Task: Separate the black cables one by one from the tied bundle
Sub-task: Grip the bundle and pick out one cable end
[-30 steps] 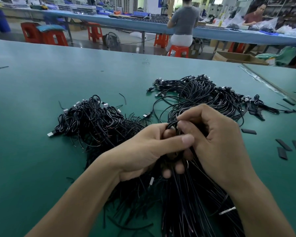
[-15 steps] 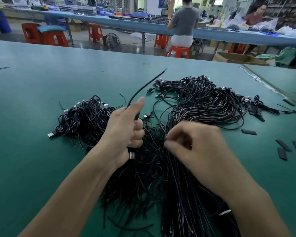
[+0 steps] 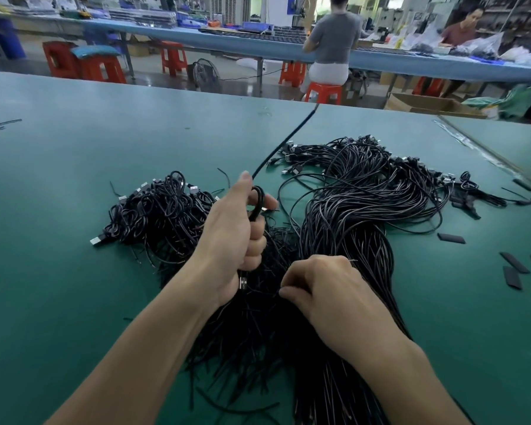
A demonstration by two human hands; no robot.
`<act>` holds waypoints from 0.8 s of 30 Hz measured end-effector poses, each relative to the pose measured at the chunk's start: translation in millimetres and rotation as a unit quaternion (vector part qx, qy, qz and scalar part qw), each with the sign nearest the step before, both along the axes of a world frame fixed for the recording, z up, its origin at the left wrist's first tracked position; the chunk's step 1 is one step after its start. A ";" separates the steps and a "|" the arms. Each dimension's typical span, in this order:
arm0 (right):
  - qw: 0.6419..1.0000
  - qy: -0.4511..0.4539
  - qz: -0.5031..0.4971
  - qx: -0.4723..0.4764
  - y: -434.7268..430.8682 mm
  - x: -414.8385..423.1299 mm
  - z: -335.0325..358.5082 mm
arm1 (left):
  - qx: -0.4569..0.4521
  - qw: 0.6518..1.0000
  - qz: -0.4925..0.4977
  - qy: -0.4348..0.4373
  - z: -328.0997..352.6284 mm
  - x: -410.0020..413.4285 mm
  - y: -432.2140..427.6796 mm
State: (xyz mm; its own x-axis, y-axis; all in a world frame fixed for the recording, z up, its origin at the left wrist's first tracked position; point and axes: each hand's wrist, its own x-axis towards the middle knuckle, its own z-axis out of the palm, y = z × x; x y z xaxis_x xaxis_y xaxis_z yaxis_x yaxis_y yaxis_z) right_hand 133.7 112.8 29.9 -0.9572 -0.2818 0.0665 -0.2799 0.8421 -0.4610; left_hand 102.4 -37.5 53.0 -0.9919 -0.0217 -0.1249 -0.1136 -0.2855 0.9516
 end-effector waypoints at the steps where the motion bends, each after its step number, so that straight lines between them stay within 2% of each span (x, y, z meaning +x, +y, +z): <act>1: 1.000 0.003 -0.005 -0.007 1.0 -0.1 1.4 | 0.001 1.000 -0.003 0.003 -0.4 0.0 0.1; 12: 1.000 0.011 -0.020 -0.021 24.0 -8.6 9.9 | -0.045 0.999 0.011 0.010 -0.8 1.9 4.7; 15: 0.985 0.096 -0.075 -0.118 34.6 -12.8 18.8 | -0.068 0.997 0.009 0.028 0.6 4.8 6.0; 18: 0.931 0.201 -0.167 -0.254 33.1 -12.5 24.8 | -0.082 0.994 -0.033 0.058 4.6 10.5 10.1; 22: 0.865 0.186 -0.184 -0.428 13.2 -9.2 23.2 | -0.121 0.983 -0.108 0.089 9.1 21.7 21.8; 24: 0.862 0.153 -0.154 -0.459 4.4 -6.2 24.0 | -0.113 0.980 -0.126 0.100 11.2 25.8 27.8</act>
